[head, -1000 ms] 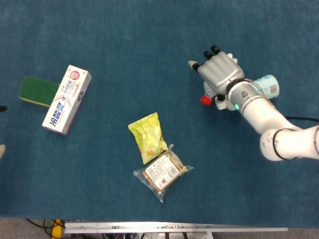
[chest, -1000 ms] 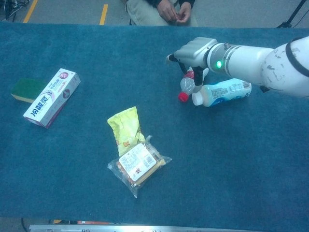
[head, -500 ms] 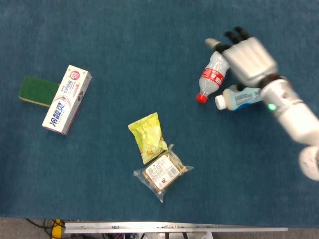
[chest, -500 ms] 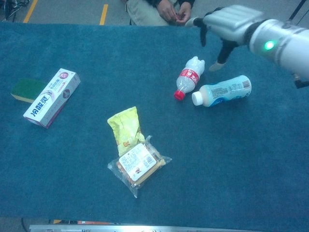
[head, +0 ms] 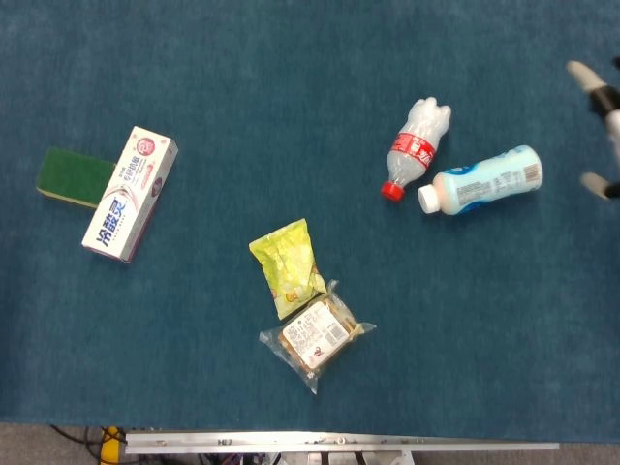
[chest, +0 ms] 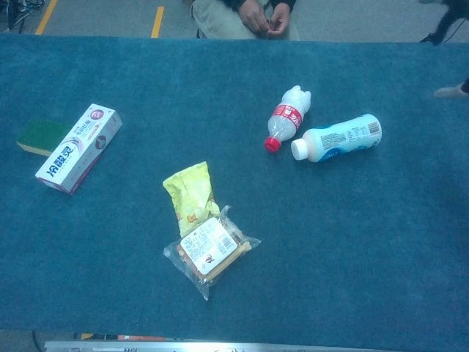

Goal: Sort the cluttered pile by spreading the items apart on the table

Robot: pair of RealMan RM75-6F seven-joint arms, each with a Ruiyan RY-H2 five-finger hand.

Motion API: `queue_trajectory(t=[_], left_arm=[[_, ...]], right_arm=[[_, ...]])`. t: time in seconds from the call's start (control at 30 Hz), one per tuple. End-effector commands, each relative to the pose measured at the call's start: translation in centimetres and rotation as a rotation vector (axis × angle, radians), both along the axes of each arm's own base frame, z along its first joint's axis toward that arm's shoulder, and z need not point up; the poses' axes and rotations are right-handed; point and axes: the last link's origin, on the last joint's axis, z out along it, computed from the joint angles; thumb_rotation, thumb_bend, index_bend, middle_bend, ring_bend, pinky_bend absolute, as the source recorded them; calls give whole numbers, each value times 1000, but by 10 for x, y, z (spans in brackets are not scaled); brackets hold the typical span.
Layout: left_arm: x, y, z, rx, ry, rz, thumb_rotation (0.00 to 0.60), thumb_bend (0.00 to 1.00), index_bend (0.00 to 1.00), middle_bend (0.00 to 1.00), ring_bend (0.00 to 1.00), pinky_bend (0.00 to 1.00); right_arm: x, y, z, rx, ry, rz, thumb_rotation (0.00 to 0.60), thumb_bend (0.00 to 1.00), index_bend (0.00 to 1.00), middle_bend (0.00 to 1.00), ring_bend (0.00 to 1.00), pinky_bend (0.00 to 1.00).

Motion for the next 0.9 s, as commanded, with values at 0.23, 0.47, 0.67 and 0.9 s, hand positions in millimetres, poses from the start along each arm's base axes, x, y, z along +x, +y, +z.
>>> queue_trajectory(t=[0.23,0.47,0.67,0.9], left_arm=[[9,-9,-2,30,-10,-45,600,343,148,60,12,148],[19,-20,-5,43,-33,-83,600,343,148,61,12,148],[19,-25,-6,67,-64,-91,600,343,148,64,12,148],[19,-27,-2,78,-62,-98,600,343,148,67,12,147]], right_arm=[[-45,59,37,-176,-18,-70,600,0,126,400,121,73],[-60,90,49,-245,-47,-86,600,0,143,400,124,73],[-68,97,52,-249,-50,-105,600,0,143,399,124,73],[-72,98,50,-237,-43,-113,600,0,143,397,124,73]])
